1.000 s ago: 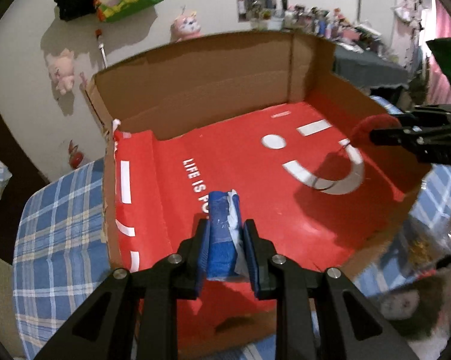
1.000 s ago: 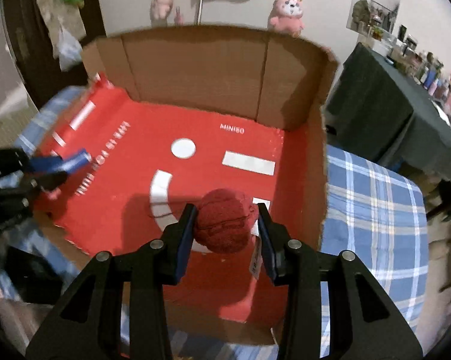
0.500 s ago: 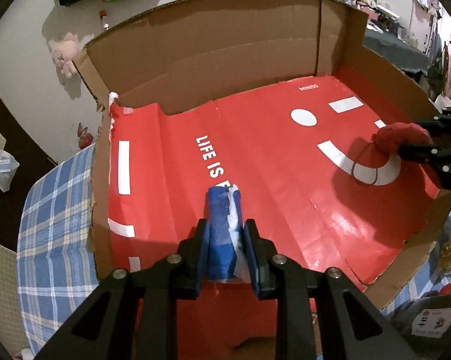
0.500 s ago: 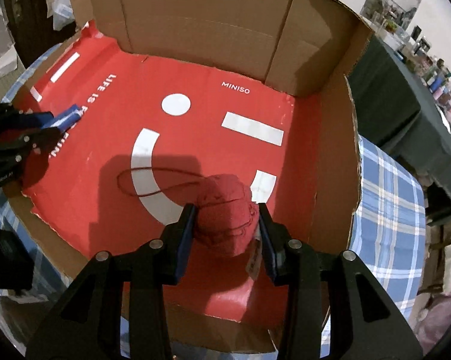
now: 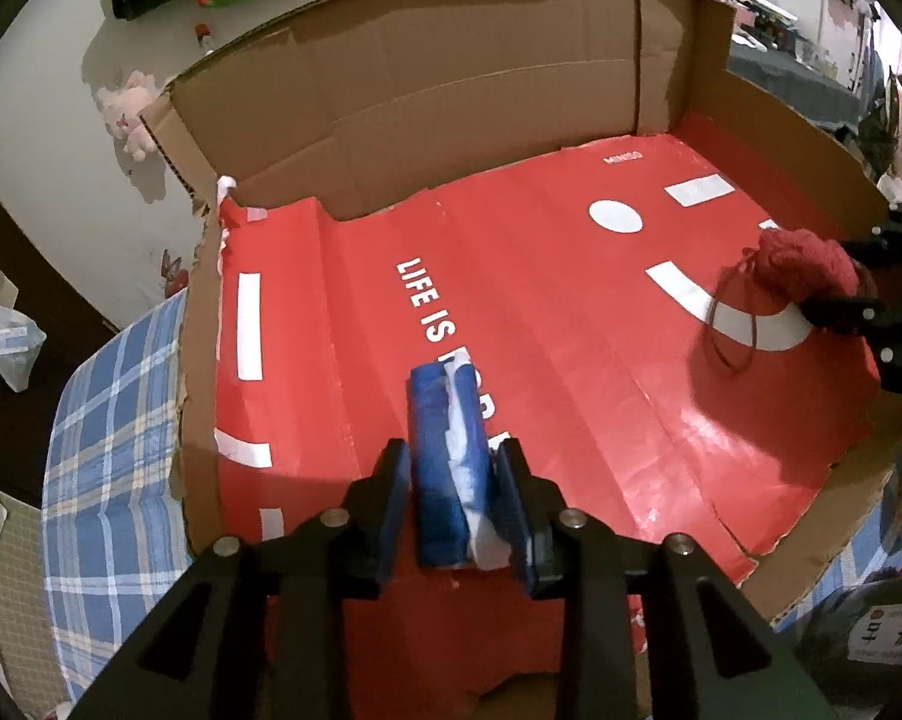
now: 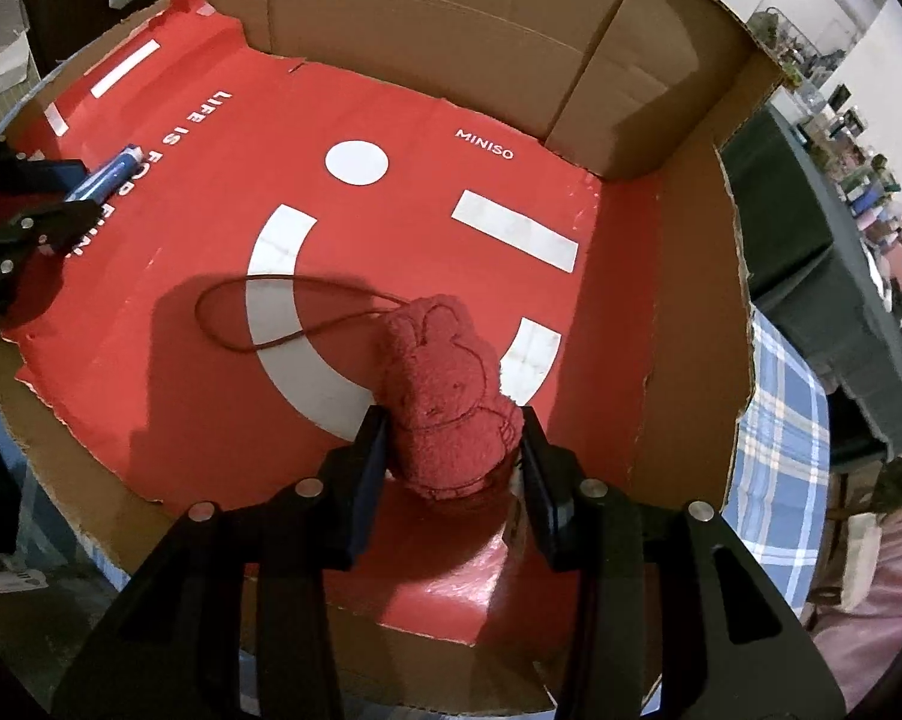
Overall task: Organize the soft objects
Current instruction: 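Open both grippers to release the blue cloth and red bunny in the box, then withdraw both grippers from the box back toward the remaining items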
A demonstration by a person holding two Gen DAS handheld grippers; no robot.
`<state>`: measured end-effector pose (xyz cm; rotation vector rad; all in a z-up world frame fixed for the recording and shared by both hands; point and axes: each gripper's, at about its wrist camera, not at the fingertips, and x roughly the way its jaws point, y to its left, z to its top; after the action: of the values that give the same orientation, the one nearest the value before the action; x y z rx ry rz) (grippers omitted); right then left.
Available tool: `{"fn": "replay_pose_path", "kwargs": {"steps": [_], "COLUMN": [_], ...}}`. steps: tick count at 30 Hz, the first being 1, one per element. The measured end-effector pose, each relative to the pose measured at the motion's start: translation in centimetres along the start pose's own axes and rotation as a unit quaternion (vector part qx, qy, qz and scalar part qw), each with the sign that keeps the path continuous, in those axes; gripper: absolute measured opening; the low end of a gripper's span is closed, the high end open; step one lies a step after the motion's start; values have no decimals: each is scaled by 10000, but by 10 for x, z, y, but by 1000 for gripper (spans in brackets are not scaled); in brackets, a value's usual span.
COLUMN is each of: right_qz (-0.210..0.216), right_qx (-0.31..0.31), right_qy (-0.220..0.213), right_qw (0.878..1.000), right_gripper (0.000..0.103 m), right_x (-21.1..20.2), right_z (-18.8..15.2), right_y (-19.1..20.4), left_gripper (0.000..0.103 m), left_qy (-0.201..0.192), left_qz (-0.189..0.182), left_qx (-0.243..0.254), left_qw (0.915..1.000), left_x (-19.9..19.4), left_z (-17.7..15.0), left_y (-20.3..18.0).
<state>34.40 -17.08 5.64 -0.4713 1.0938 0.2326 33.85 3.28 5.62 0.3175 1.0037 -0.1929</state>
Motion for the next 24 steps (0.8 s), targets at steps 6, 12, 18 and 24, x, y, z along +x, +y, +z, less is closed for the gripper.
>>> {"fn": "replay_pose_path", "kwargs": {"steps": [6, 12, 18, 24], "right_qz": [-287, -438, -473, -321], "right_qx": [-71, -193, -169, 107], "right_qy": [-20, -54, -259, -555], "right_qw": [9996, 9988, 9984, 9979], "right_gripper": [40, 48, 66, 66], "right_x": [4, 1, -7, -36], "right_z": [5, 5, 5, 4], "right_y": [3, 6, 1, -10], "left_gripper": [38, 56, 74, 82], "left_qy": [2, -193, -508, -801], "left_qz": [3, -35, 139, 5], "left_qx": [-9, -3, -44, -305], "left_qw": [10000, 9998, 9986, 9963], "left_x": [4, -4, -17, -42], "left_z": [2, 0, 2, 2], "left_y": [-4, -7, -5, 9]}}
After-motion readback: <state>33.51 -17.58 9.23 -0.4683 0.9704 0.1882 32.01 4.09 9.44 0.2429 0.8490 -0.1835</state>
